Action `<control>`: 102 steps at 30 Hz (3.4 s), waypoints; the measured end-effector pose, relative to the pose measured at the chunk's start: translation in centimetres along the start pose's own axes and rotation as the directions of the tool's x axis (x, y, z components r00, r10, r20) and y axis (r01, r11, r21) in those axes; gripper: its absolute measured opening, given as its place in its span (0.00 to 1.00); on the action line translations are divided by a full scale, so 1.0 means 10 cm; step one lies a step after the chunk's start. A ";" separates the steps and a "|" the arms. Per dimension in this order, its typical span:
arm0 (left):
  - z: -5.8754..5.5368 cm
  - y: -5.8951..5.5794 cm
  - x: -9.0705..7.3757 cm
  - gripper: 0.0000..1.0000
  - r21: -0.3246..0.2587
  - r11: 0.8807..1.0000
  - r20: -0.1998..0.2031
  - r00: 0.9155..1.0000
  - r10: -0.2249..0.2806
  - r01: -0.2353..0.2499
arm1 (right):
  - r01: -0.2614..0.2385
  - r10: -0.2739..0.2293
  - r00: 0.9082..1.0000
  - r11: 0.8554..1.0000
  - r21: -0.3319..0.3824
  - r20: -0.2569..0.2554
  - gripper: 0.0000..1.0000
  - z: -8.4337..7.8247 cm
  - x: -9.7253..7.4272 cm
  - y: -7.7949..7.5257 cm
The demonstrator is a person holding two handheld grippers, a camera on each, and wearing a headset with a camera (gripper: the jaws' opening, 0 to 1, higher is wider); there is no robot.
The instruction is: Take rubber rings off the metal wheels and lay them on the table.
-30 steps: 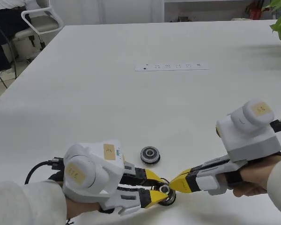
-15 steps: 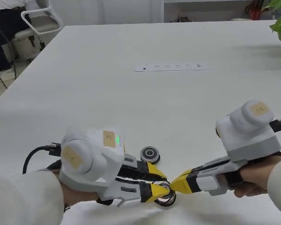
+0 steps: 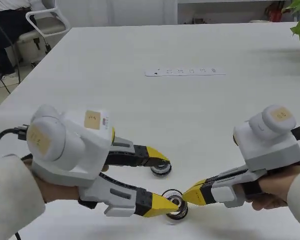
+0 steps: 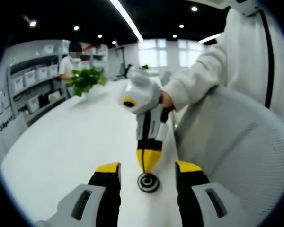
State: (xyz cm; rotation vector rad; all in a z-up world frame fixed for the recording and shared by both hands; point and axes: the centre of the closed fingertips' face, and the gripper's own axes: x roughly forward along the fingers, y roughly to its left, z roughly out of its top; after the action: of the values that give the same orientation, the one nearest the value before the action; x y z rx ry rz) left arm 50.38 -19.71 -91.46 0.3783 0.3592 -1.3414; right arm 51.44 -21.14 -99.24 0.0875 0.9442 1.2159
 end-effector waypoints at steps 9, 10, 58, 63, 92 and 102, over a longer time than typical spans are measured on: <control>-0.04 0.05 -0.40 0.62 -0.003 0.996 -0.033 0.996 0.087 -0.087 | -0.005 0.005 1.000 1.000 0.002 0.015 0.00 0.03 -0.02 0.02; -0.05 0.05 -0.47 0.64 -0.006 0.994 -0.031 0.994 0.106 -0.106 | -0.003 0.003 1.000 1.000 0.002 0.015 0.00 0.03 -0.03 0.02; -0.59 -0.15 -0.91 0.88 -0.255 0.885 -0.095 0.921 0.377 -0.389 | -0.013 0.003 0.971 0.999 0.037 0.238 0.00 0.57 -0.33 0.16; -0.57 -0.13 -0.91 0.87 -0.251 0.883 -0.087 0.918 0.388 -0.397 | -0.032 0.022 0.959 0.999 0.031 0.283 0.00 0.73 -0.33 0.27; -0.59 -0.15 -0.88 0.85 -0.256 0.891 -0.082 0.927 0.366 -0.374 | -0.042 0.044 0.999 0.998 -0.055 0.028 0.00 0.35 0.46 0.47; -0.61 -0.12 -0.90 0.85 -0.255 0.885 -0.086 0.921 0.381 -0.390 | 0.022 -0.022 1.000 0.998 -0.056 -0.003 0.00 0.25 0.54 0.30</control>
State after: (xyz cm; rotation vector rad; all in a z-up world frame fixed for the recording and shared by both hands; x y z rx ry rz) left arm 47.27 -9.31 -92.84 0.2295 0.4605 -0.8819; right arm 51.02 -14.48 -99.18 0.0301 0.9112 1.2216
